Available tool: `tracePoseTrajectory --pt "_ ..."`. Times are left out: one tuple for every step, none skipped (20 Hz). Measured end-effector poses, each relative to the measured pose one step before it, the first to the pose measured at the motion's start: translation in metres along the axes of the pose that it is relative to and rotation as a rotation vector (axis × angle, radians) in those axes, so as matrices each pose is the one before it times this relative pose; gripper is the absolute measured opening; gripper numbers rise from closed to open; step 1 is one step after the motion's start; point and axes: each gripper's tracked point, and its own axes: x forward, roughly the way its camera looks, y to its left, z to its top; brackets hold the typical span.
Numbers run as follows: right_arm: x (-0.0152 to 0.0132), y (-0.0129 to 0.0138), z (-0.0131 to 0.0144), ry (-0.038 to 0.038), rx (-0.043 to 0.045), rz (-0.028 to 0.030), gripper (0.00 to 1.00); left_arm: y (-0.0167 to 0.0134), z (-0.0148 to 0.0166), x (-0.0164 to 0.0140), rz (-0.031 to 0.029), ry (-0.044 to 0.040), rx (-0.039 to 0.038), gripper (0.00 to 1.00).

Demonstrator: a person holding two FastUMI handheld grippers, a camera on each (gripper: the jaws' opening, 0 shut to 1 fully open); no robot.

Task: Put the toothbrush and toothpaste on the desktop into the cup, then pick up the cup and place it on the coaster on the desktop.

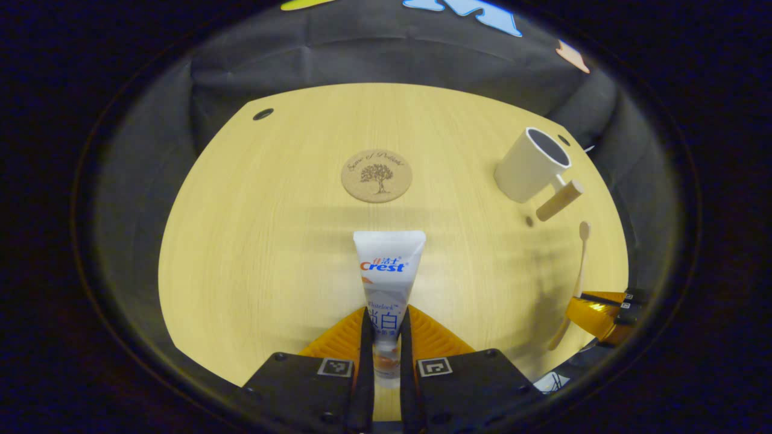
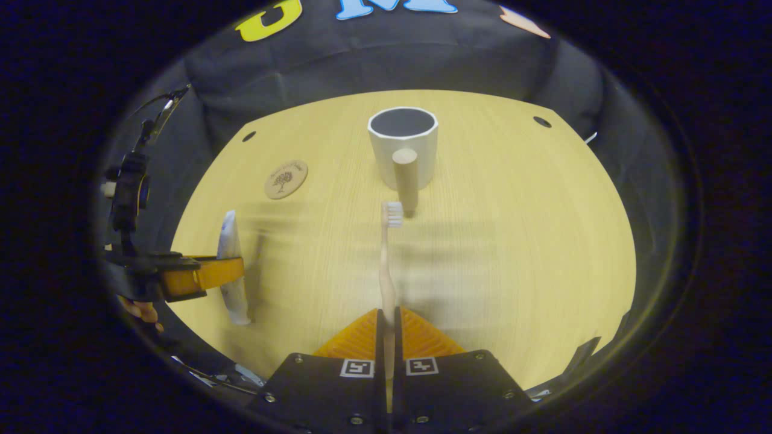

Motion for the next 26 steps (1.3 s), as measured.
tracePoseTrajectory --pt "-0.00316 0.00205 0.00374 -0.02159 0.0059 0.00484 0.04 -0.00361 0.004 -0.00261 -0.00756 -0.01826 0.00823 0.25" --pt "-0.0043 0.00164 0.00618 -0.02315 0.00476 0.00685 0.04 -0.00351 0.00483 -0.00361 -0.00837 -0.01766 0.00657 0.25" --pt "-0.00436 0.00112 0.00648 -0.02351 0.00293 0.00342 0.05 -0.0037 0.00436 -0.00303 -0.00932 -0.01585 0.00435 0.25" --pt "-0.00378 0.00122 0.00747 -0.02856 0.00461 0.00182 0.04 -0.00356 0.00573 -0.00302 -0.00994 -0.01775 -0.0006 0.25" --pt "-0.00312 0.00282 0.0077 -0.03046 0.00366 0.00534 0.04 -0.00424 0.00649 -0.00283 -0.01026 -0.01609 -0.00126 0.25" --pt "-0.00109 0.00176 0.00766 -0.0313 0.00647 0.00119 0.04 -0.0021 0.00759 -0.00418 -0.00926 -0.02118 -0.00458 0.25" --pt "-0.00194 0.0027 0.0081 -0.02963 0.00631 0.00488 0.04 -0.0029 0.00914 -0.00309 -0.00923 -0.02071 -0.00401 0.25" --pt "-0.00202 0.00114 0.01029 -0.0329 0.00851 0.00285 0.04 -0.00245 0.01092 -0.00498 -0.00827 -0.02641 -0.00522 0.24" --pt "-0.00032 0.00037 0.00853 -0.02853 0.00588 0.00231 0.04 -0.00369 0.01042 -0.00285 -0.01048 -0.02624 -0.00418 0.25" --pt "-0.00148 0.00083 0.00999 -0.02989 0.00577 0.00445 0.04 -0.0047 0.01119 -0.00339 -0.01065 -0.02962 -0.0024 0.25" --pt "-0.00038 0.00038 0.01204 -0.03331 0.00308 0.00379 0.04 -0.00321 0.00999 -0.00118 -0.00835 -0.02848 -0.00048 0.25" --pt "0.00161 -0.00051 0.01034 -0.03491 0.00118 0.00266 0.04 -0.00375 0.01108 -0.0014 -0.00848 -0.03005 0.00117 0.25" --pt "0.00119 -0.00081 0.01238 -0.03474 0.0002 0.0022 0.04 -0.00392 0.01126 -0.00064 -0.00906 -0.03104 0.00156 0.24" --pt "0.00176 -0.00113 0.01256 -0.03033 -0.00068 0.00139 0.04 -0.0038 0.01063 0.00011 -0.00663 -0.02738 0.00205 0.25" --pt "0.00243 -0.00186 0.01236 -0.03494 0.0015 -0.00023 0.04 -0.0032 0.01023 -0.00121 -0.00789 -0.02685 -0.00019 0.24" --pt "0.00419 -0.00037 0.01026 -0.02856 -0.00196 0.00225 0.04 -0.00388 0.00845 -0.00024 -0.01065 -0.02482 -0.00162 0.24" --pt "0.00383 -0.00174 0.00933 -0.0264 -0.00152 0.00087 0.04 -0.00363 0.00741 0.00148 -0.01023 -0.02154 -0.00262 0.24" --pt "0.00457 -0.00077 0.00963 -0.02763 0.00046 0.00519 0.04 -0.00491 0.00735 -0.00056 -0.01338 -0.02095 -0.00304 0.25" --pt "0.00521 -0.00096 0.00801 -0.02287 -0.00437 0.00472 0.04 -0.0031 0.0072 -0.0002 -0.01118 -0.0193 -0.00458 0.24" --pt "0.00455 -0.00191 0.006 -0.01752 -0.00798 0.0011 0.04 -0.00279 0.00452 -0.00143 -0.00705 -0.01575 -0.00109 0.24" --pt "0.00383 -0.00106 0.00697 -0.0175 -0.00746 0.00566 0.04 -0.00116 0.00589 0.00112 -0.00295 -0.01714 -0.00196 0.24" --pt "0.00692 -0.00165 0.00728 -0.02441 -0.00758 0.00334 0.04 -0.00171 0.00694 0.00128 -0.001 -0.01327 -0.00138 0.24" --pt "0.0062 -0.00022 0.00749 -0.02679 -0.00942 0.00831 0.04 -0.00152 0.00586 0.00062 0.00102 -0.01482 -0.00201 0.25" --pt "0.00699 0.00182 0.00676 -0.02929 -0.00924 0.01757 0.04 -0.00114 0.00496 0.00105 0.00079 -0.01124 -0.00183 0.24" --pt "0.00618 -0.00038 0.00658 -0.03021 -0.0159 0.01075 0.04 0.00135 0.00242 0.00207 0.00411 -0.00883 -0.00184 0.24" --pt "0.00698 -0.00181 0.00534 -0.02962 -0.01879 0.00401 0.04 0.00138 0.00313 0.00078 0.00626 -0.00884 -0.00499 0.24"
